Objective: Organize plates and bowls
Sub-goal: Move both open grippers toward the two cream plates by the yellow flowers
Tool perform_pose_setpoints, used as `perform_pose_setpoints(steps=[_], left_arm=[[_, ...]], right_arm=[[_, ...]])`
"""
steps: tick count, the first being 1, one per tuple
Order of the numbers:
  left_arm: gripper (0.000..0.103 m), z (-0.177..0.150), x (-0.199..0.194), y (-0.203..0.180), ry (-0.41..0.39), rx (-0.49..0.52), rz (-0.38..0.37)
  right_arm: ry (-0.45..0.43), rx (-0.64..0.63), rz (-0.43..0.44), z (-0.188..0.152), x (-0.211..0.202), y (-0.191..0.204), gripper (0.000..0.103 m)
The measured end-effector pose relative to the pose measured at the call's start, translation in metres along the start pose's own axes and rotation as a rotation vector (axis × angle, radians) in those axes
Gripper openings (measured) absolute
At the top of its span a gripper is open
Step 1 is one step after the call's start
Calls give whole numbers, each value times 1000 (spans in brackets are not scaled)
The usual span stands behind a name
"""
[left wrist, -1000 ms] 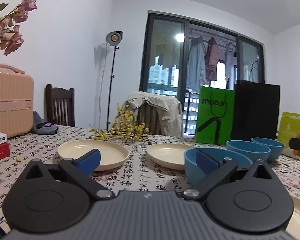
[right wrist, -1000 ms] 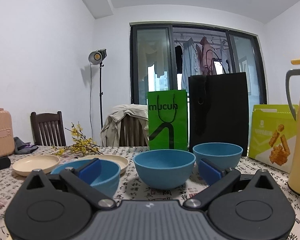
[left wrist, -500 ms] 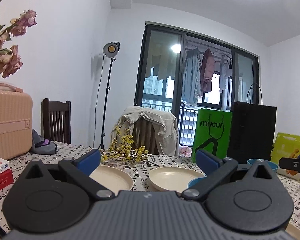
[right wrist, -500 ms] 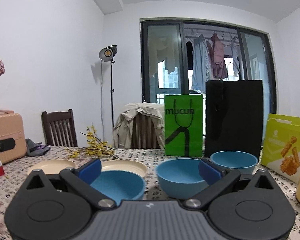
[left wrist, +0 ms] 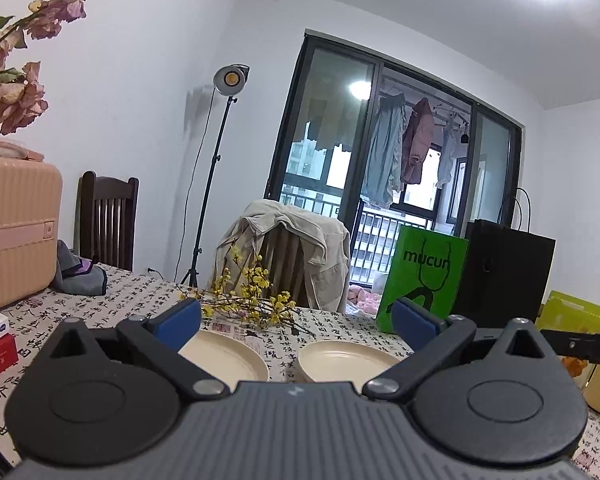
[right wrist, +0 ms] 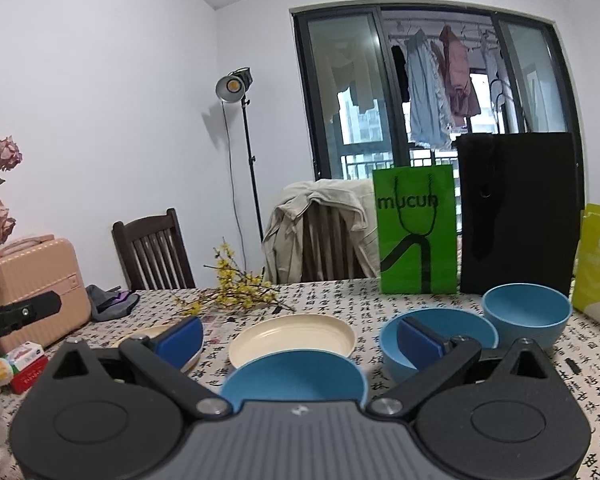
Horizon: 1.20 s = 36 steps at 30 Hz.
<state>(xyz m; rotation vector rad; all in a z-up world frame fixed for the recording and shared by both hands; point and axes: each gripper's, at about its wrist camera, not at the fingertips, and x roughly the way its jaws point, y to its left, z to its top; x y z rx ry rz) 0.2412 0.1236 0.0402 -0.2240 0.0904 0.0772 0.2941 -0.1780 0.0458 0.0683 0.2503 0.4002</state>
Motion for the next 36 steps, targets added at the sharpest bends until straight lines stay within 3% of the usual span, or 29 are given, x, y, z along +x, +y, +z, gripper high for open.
perform_pose_setpoints(steps=[21,36], left_arm=[[103,30,34,21,99,-97,71],[103,31,53,67,165,-143,198]], right_arm=[[89,-24,39,24,28,25,103],[218,-27,107,37,85,74,103]])
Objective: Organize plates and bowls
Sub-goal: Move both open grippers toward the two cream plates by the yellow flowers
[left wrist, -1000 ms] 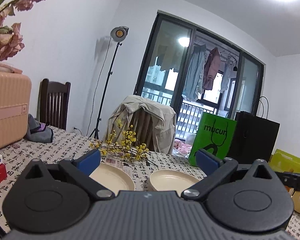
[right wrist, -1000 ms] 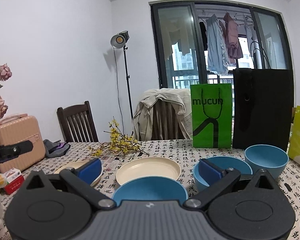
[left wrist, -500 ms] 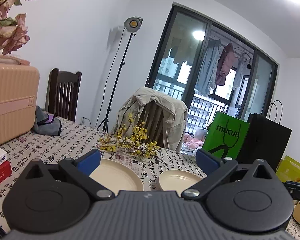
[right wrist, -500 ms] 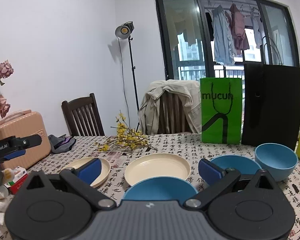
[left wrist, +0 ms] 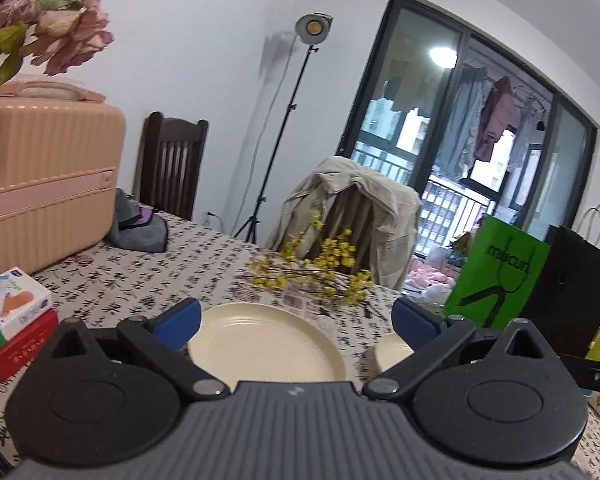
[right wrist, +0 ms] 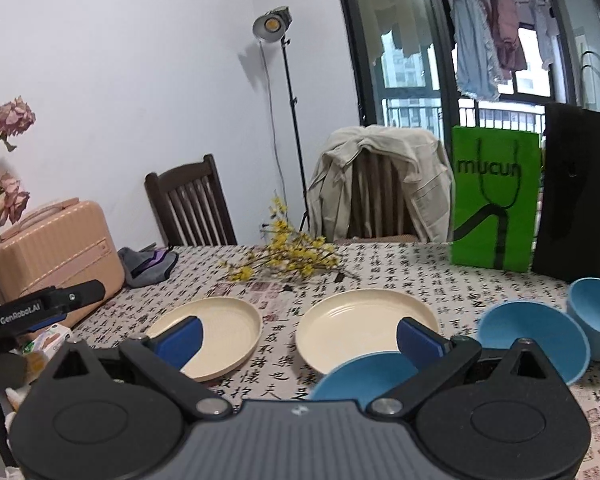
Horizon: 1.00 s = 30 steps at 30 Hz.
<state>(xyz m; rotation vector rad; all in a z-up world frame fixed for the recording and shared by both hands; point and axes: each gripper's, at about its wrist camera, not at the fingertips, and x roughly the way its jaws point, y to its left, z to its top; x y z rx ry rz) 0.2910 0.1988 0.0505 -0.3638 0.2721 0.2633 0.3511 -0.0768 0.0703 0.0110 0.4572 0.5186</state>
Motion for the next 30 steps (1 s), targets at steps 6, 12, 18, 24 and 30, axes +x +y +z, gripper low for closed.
perform_pose_setpoints(steps=[6,12,18,24,30], left_arm=[[103,8,14,19,15,-22,39],[103,14,31,33,43,-50,66],[103,22,48,43,57,-52,99],[103,23,66,54,83,-72,121],[103,13,84,65,107,-88,140]], right_arm=[[48,-7,9,9,25,19,103],[91,-8,12,12,51,34,103],[125,-13,5,15,76,45,103],[155,-10,4,20,97,54,103],[182,-6,-6,22,119,61,103]])
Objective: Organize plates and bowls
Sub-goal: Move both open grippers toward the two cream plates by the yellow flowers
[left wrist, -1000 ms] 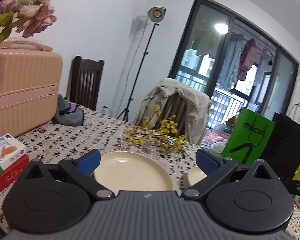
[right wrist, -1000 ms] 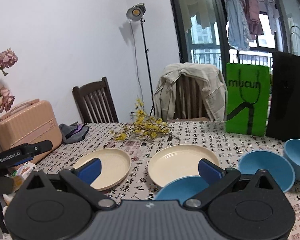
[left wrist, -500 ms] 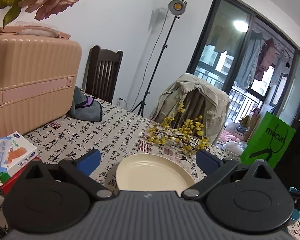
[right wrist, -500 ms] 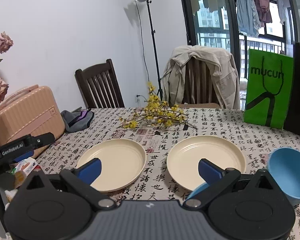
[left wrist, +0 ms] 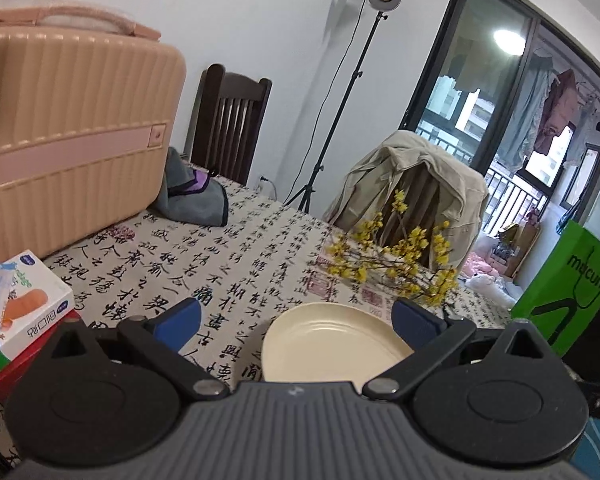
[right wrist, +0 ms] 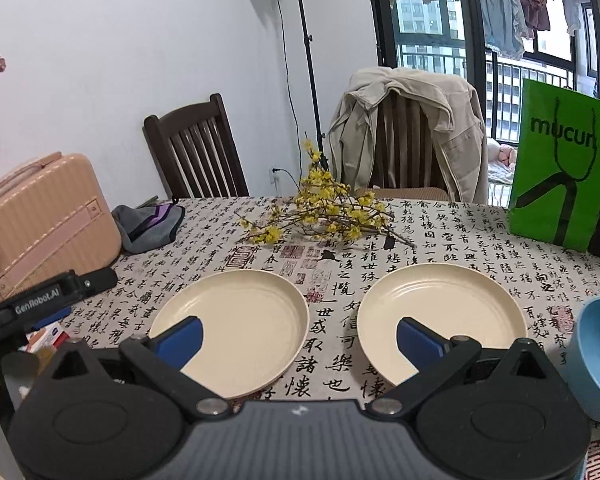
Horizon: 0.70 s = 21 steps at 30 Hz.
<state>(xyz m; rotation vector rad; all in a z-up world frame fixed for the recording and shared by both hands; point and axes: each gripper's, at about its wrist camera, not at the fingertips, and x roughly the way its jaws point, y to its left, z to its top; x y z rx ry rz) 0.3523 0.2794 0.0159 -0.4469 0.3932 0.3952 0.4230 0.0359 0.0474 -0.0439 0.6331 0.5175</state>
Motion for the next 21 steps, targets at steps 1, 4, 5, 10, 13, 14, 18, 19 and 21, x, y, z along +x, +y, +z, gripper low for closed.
perform_pose_setpoints(steps=[1,4,5,10,13,14,18,19,21], left_arm=[[103,-1,4,2,3,2,5],[103,-3,12,10,14,-8,21],[103,-3,15,12,18,-9,25],[103,-6,23,21,13,-8,43],[103,-10,26,23,1,3,50],[103,-12,27,23,-5,12,52],[103,-14,32,26,-1,18,63],[103,-14,33,27,0,14,57],[103,-15,33,27,2,14,56]], right_arm=[[5,1,-4,0,4,1,103],[28,14,-9,1,14,1,103],[33,19,-8,2,17,2,103],[42,38,-15,4,29,4,103],[47,41,-22,4,36,7,103],[50,43,-24,5,39,9,103],[55,47,-31,8,49,12,103],[57,48,-31,8,51,13,103],[57,48,-27,9,54,15,103]])
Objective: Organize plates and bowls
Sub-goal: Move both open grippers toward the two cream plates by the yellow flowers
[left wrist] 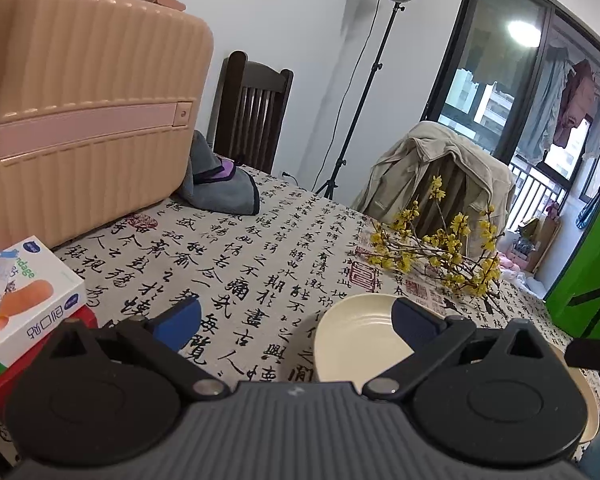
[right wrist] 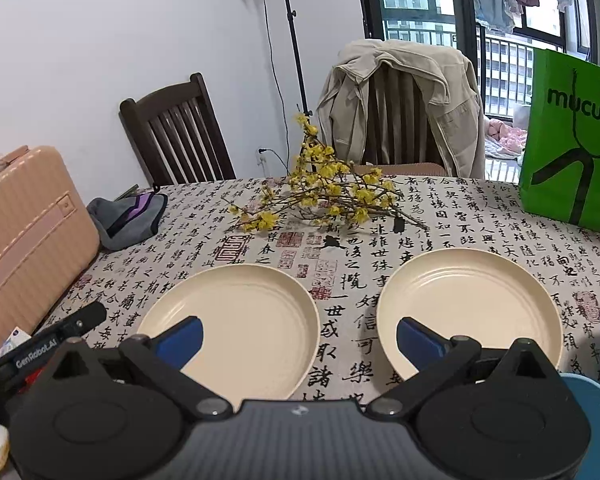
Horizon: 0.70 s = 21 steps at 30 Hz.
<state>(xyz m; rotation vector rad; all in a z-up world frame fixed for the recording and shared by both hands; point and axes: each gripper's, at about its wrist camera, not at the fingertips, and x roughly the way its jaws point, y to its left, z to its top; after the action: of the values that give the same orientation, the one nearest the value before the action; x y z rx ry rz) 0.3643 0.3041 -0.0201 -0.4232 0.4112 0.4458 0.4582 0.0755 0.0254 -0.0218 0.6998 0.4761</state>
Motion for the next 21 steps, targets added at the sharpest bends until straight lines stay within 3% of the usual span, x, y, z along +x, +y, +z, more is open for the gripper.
perform_pose_setpoints(steps=[8,21], left_arm=[[103,-5,9,6,5,-9,37],[103,-5,18,14,43,-37,15]], right_arm=[[2,-4,-13,4,14,5,103],[18,-8,-8,2,32,12,103]])
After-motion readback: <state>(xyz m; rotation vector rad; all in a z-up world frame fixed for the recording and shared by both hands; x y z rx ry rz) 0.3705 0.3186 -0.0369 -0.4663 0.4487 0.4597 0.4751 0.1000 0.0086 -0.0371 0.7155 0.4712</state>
